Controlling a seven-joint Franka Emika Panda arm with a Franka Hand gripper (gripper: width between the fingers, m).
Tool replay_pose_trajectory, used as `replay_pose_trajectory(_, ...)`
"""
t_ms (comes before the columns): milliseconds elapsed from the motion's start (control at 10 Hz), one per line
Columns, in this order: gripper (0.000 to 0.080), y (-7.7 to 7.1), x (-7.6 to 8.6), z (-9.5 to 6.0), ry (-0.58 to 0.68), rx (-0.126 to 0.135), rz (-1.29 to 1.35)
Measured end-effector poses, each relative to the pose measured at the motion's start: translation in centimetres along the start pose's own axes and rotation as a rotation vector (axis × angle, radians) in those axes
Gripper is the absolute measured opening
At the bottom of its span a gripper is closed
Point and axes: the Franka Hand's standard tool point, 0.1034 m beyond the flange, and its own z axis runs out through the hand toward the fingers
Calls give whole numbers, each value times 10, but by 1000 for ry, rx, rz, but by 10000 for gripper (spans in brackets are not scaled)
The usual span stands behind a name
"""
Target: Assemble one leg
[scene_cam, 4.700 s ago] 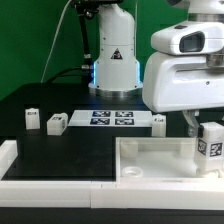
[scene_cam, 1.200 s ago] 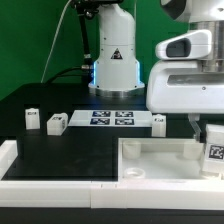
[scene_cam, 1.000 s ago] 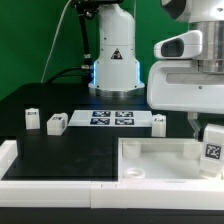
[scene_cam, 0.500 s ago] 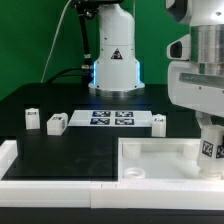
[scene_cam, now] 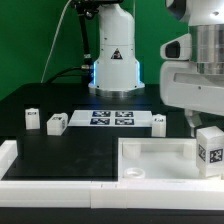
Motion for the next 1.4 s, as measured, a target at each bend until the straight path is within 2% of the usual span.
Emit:
replay_pose_trajectory(200,647,0,0,2,-10,-17,-263)
replay_pose_trajectory(500,649,5,9,2,-10,-26,-641)
replay_pose_trajectory(900,649,6,12,2,-9,-34,-929)
replay_pose_trajectory(1000,530,6,11,2,-9,-34,-922)
replay_pose_trajectory(1100,378,6,12,2,-9,-34,-922)
replay_pose_trajectory(1200,291,6,12,2,-9,-34,-922)
replay_pose_trajectory(1400,291,6,12,2,-8,-34,-886)
